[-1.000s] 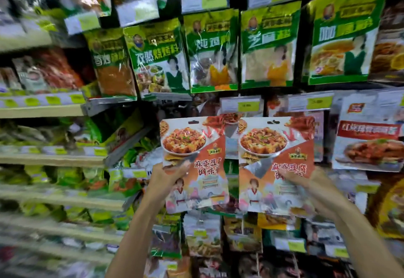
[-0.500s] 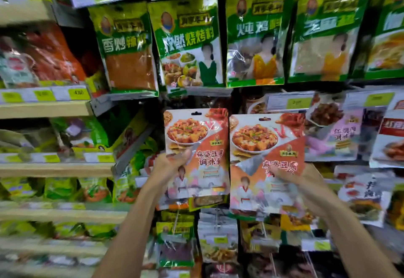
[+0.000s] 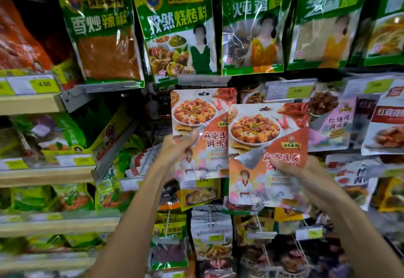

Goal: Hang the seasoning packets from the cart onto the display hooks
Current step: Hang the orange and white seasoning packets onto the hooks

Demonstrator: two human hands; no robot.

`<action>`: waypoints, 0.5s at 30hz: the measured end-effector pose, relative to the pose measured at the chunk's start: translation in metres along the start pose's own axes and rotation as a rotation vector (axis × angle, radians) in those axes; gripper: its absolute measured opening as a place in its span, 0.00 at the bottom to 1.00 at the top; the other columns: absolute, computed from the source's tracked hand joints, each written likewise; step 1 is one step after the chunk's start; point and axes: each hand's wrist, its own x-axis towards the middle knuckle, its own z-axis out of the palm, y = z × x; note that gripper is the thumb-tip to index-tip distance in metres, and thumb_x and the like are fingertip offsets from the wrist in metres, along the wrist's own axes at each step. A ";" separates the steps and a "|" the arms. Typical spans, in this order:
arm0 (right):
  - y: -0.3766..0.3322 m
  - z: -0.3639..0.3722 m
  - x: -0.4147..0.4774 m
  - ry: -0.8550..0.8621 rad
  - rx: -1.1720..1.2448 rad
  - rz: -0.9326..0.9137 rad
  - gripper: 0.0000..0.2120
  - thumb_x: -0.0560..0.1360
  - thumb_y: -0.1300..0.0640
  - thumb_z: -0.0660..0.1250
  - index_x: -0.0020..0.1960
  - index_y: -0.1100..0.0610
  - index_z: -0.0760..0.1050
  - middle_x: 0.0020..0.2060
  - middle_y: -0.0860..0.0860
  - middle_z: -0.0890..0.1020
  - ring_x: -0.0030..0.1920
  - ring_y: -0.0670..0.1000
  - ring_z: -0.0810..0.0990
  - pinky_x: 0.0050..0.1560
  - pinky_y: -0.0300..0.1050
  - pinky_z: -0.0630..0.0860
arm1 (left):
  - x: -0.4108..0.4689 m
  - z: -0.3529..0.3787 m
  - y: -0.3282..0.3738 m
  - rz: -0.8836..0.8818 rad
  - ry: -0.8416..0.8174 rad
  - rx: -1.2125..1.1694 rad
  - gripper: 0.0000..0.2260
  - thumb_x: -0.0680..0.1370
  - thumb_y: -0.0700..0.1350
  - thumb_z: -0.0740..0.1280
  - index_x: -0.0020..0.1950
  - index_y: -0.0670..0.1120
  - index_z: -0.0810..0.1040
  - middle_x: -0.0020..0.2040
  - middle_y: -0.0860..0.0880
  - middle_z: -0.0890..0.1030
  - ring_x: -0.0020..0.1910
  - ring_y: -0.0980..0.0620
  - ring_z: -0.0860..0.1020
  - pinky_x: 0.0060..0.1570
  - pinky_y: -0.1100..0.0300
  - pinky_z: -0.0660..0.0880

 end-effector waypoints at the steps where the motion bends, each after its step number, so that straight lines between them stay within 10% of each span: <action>1: 0.000 0.001 0.001 0.000 -0.001 0.002 0.21 0.66 0.53 0.73 0.58 0.57 0.78 0.48 0.50 0.86 0.49 0.47 0.84 0.47 0.41 0.75 | 0.002 0.000 -0.001 -0.002 0.002 -0.003 0.23 0.64 0.60 0.76 0.36 0.40 0.76 0.29 0.44 0.72 0.24 0.53 0.72 0.29 0.61 0.70; 15: 0.001 0.021 0.010 -0.008 0.008 0.014 0.23 0.65 0.51 0.74 0.58 0.57 0.78 0.50 0.51 0.86 0.51 0.50 0.84 0.51 0.44 0.77 | 0.042 0.006 -0.024 -0.074 0.063 0.035 0.20 0.71 0.54 0.73 0.38 0.37 0.78 0.21 0.49 0.73 0.22 0.54 0.72 0.26 0.62 0.71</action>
